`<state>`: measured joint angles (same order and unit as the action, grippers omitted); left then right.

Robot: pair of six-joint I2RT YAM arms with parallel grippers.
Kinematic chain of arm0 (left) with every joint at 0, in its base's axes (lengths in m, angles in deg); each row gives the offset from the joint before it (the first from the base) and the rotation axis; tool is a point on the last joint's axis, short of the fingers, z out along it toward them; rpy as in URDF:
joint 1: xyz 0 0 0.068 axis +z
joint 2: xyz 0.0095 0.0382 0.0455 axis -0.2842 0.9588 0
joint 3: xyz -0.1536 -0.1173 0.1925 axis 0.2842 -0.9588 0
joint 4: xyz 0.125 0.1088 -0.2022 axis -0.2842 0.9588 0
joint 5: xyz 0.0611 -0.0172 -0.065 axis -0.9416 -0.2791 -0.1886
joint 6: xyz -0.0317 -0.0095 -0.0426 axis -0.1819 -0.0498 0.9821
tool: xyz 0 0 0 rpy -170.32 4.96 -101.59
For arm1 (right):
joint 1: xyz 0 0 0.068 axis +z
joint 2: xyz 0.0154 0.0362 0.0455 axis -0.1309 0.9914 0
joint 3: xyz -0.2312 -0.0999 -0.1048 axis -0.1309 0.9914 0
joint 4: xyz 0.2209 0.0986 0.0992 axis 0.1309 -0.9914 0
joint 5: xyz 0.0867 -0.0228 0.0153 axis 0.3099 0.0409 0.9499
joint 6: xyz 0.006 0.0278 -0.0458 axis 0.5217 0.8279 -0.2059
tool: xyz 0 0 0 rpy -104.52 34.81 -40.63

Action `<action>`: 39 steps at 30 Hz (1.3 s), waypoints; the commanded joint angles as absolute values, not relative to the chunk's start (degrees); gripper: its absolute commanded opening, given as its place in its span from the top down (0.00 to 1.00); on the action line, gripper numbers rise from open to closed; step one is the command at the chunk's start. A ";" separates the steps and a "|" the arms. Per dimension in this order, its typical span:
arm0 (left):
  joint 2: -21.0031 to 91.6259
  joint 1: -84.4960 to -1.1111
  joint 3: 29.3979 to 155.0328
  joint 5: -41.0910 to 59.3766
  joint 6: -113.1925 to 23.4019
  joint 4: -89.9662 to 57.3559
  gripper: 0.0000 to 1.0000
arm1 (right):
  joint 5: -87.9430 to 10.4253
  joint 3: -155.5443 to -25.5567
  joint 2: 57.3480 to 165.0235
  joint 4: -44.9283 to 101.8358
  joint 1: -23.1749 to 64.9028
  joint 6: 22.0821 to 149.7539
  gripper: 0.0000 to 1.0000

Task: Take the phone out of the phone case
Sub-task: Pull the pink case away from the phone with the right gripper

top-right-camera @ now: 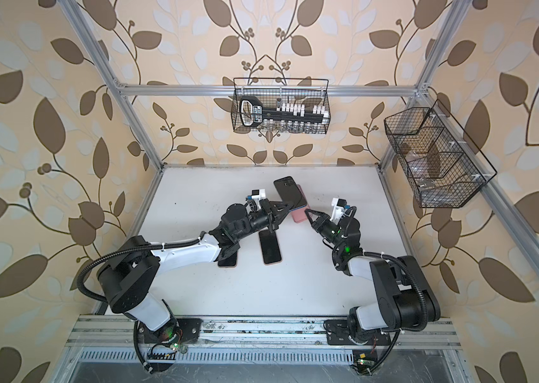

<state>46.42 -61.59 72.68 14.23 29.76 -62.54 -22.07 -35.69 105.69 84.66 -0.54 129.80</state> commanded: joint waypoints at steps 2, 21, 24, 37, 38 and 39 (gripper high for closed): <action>43.90 -62.05 76.42 15.67 25.13 -63.85 1.00 | -24.37 -34.61 102.69 79.56 -2.26 126.20 1.00; 43.44 -58.32 78.93 19.89 14.66 -51.56 1.00 | -33.44 -38.33 108.50 72.04 -11.11 122.23 1.00; 43.19 -57.69 78.93 20.05 13.69 -50.45 1.00 | -33.69 -40.09 112.05 73.09 -11.87 122.48 1.00; 44.83 -54.85 80.72 22.76 11.80 -48.03 1.00 | -35.51 -43.83 119.66 73.77 -14.60 121.93 0.95; 45.05 -54.71 81.01 23.08 11.72 -48.06 1.00 | -35.82 -44.03 119.84 73.40 -14.71 121.68 0.94; 45.35 -54.58 81.28 23.37 11.62 -48.01 1.00 | -35.98 -44.48 120.02 72.62 -14.91 121.29 0.93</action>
<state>45.87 -55.39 77.12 20.98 13.70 -42.89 -34.77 -42.71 119.24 72.27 -14.44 122.35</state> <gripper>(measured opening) 0.101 0.091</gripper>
